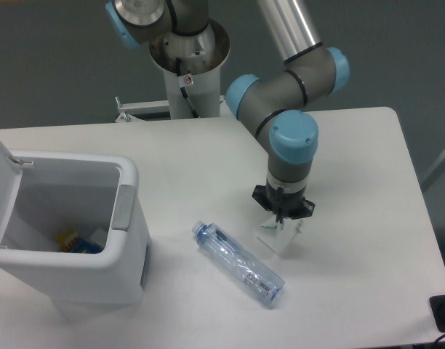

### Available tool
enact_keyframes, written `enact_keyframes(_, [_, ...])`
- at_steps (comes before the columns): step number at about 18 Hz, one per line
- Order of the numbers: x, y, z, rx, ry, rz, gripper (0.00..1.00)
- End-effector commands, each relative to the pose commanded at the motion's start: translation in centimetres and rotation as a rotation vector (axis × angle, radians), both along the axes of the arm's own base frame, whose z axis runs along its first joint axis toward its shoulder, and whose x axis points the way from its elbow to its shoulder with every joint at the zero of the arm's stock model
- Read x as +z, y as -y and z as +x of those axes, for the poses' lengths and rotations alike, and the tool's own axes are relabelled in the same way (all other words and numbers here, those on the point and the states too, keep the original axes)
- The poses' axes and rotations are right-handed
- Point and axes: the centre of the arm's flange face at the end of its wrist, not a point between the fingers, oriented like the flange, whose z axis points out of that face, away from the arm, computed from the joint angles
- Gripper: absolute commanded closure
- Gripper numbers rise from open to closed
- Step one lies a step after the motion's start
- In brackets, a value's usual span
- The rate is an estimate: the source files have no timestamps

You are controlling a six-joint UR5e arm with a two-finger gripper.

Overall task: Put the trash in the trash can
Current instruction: 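Close the gripper on the white paper wrapper and lift it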

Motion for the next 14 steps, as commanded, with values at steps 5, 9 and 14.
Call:
enact_keyframes(5, [6.8,-2.1,-0.6,0.082,-0.001,0.199,1.00])
enact_keyframes(9, [11.2,-3.2,-0.6,0.198,0.005,0.305,1.00])
enact_keyframes(14, [13.9,-4.3,0.3,0.200,0.030,0.388,1.00])
